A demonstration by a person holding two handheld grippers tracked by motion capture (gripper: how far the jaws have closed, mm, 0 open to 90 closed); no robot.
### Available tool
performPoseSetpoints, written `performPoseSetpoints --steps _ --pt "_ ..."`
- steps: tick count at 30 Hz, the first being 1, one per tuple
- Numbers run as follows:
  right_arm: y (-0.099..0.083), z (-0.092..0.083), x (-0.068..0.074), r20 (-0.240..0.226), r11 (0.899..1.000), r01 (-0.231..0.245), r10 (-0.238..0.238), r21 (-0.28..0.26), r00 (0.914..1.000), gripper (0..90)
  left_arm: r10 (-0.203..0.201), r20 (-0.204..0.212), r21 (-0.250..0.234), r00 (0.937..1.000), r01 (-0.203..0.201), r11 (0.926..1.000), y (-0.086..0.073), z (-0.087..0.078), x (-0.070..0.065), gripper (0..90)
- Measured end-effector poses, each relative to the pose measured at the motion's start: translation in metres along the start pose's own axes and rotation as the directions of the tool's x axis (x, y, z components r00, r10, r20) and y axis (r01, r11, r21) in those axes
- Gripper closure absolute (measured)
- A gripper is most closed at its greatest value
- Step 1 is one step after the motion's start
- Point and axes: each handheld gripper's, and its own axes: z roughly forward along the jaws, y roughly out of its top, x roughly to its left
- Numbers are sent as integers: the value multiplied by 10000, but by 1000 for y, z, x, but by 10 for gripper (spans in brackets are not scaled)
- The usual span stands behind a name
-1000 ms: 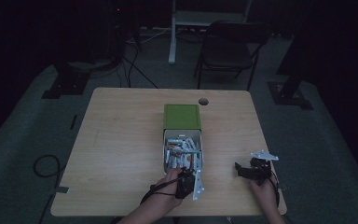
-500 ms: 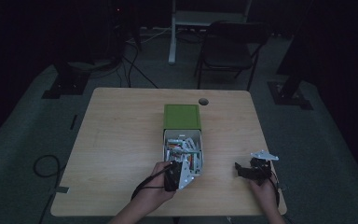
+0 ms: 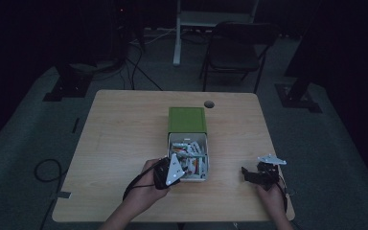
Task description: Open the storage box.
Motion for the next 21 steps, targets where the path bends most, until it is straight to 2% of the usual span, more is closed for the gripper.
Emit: performPoseSetpoints --steps 7,9,11,12,15,21 --pt "0 0 0 0 10000 0 0 2 10000 123 -648 -159 -230 9978 645 9977 -11 -12 19 663" --pt "0 0 0 1 10000 -5 5 3 10000 124 -711 -439 -302 9965 698 9971 -14 -15 24 662" --pt "0 0 0 0 10000 -1 1 1 10000 123 -756 -494 -260 9959 744 9969 -18 -18 29 666" --pt "0 0 0 -2 10000 -2 2 -1 10000 123 -810 -648 -278 9946 794 9965 -20 -19 31 666" --pt "0 0 0 0 10000 -2 2 1 10000 123 -1022 -777 -218 9917 1008 9947 -27 -22 37 663" --pt "0 0 0 0 10000 0 0 1 10000 124 -1566 -917 -354 9834 1539 9875 -42 -27 45 661"
